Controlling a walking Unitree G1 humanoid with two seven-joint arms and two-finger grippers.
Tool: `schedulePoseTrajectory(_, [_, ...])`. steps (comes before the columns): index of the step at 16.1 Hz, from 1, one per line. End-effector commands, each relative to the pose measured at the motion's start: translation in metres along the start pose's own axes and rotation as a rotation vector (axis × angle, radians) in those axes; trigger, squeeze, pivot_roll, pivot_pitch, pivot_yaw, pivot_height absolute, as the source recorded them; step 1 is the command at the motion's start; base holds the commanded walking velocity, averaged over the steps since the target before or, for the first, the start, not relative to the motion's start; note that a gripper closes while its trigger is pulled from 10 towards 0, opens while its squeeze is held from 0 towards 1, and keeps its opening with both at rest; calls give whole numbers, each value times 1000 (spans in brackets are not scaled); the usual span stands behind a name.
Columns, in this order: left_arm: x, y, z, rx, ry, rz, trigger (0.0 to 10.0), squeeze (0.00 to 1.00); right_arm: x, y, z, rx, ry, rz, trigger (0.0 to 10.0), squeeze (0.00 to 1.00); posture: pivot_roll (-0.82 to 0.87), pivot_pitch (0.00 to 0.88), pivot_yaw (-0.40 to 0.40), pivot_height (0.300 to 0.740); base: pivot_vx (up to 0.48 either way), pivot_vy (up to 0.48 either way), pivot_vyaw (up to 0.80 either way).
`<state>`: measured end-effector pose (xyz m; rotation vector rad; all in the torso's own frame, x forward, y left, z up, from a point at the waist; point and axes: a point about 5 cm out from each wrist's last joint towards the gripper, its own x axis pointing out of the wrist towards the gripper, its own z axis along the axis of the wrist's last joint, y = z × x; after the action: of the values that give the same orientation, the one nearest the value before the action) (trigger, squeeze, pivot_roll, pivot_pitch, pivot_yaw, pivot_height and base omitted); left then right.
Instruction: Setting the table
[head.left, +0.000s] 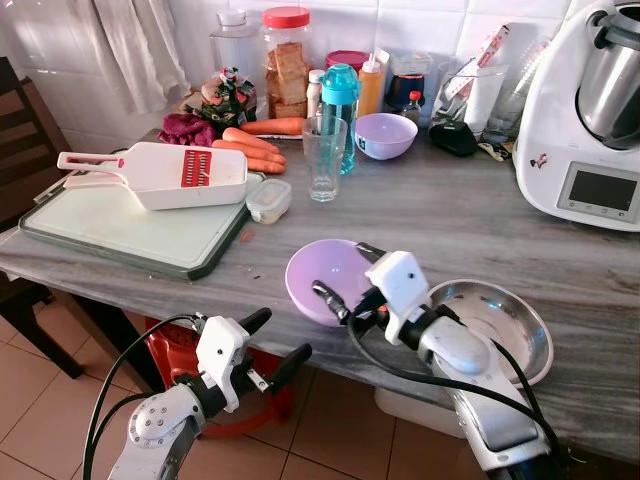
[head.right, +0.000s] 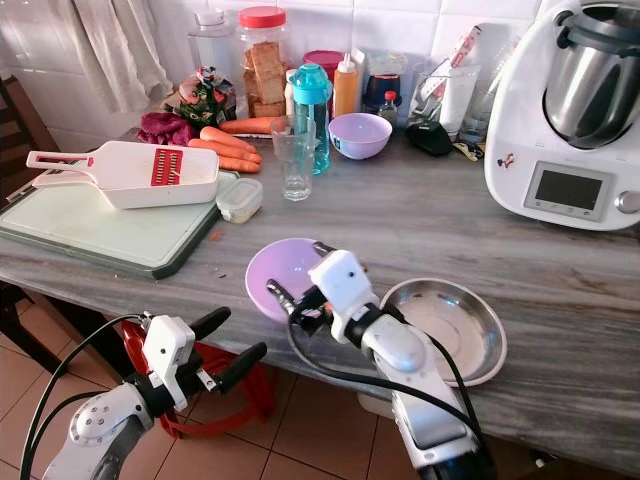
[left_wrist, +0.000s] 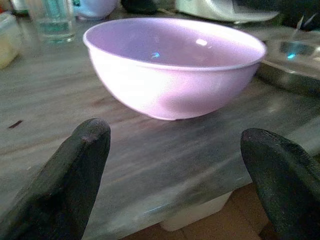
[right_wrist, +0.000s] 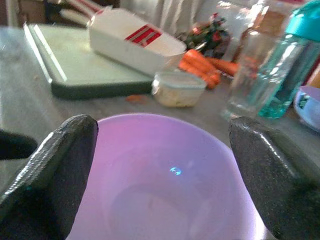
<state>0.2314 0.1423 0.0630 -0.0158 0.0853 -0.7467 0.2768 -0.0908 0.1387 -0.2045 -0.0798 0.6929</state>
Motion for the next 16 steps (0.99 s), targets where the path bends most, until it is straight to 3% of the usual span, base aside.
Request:
schedulePoseTrajectory(1, [-2, 4, -1, 10, 7, 28, 10000, 0, -4, -7, 13, -1, -61, -61, 10000, 1000, 100, 0, 9, 740, 0, 0, 0])
schedulePoseTrajectory(3, [-2, 5, -1, 8, 5, 29, 10000, 0, -11, -15, 19, -20, -84, -151, 10000, 1000, 98, 0, 8, 740, 0, 0, 0])
schedulePoseTrajectory(5, [0, 5, 1, 3, -14, 24, 10000, 0, -26, -30, 23, -111, -79, -350, 10000, 1000, 88, 0, 11, 740, 0, 0, 0])
schedulePoseTrajectory(9, [12, 3, 10, -12, -57, 17, 10000, 0, -57, -45, 2, -149, 64, -571, 10000, 992, 69, 0, 22, 740, 0, 0, 0])
schedulePoseTrajectory(11, [22, -2, 19, -21, -83, -2, 10000, 0, -77, -46, -12, -126, 180, -667, 10000, 969, 63, 0, 24, 740, 0, 0, 0])
schedulePoseTrajectory(14, [25, -6, 20, -27, -89, -14, 10000, 0, -87, -40, -21, -91, 253, -696, 10000, 953, 56, 0, 26, 740, 0, 0, 0])
schedulePoseTrajectory(16, [28, -10, 20, -36, -91, -20, 10000, 0, -92, -32, -31, -5, 328, -709, 10000, 918, 54, 0, 27, 740, 0, 0, 0])
